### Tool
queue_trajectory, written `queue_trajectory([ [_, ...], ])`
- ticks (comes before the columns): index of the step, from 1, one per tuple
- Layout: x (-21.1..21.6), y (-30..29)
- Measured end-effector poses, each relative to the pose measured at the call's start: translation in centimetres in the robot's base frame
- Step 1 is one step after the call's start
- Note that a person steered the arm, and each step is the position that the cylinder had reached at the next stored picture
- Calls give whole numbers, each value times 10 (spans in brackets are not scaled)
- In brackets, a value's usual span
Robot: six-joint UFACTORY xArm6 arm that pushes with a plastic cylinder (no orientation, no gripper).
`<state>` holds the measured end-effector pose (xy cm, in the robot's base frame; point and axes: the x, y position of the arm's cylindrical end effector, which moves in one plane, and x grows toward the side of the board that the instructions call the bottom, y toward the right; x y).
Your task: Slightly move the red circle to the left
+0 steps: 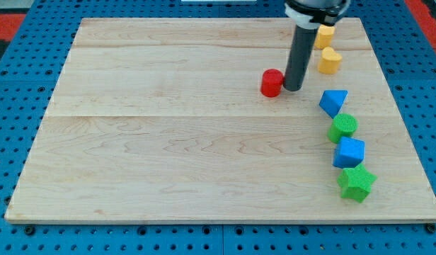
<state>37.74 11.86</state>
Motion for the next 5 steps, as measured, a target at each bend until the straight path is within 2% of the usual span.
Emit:
queue_trajectory([
  [1,2,21],
  [2,-24,102],
  [3,-85,131],
  [4,-135,144],
  [5,-142,141],
])
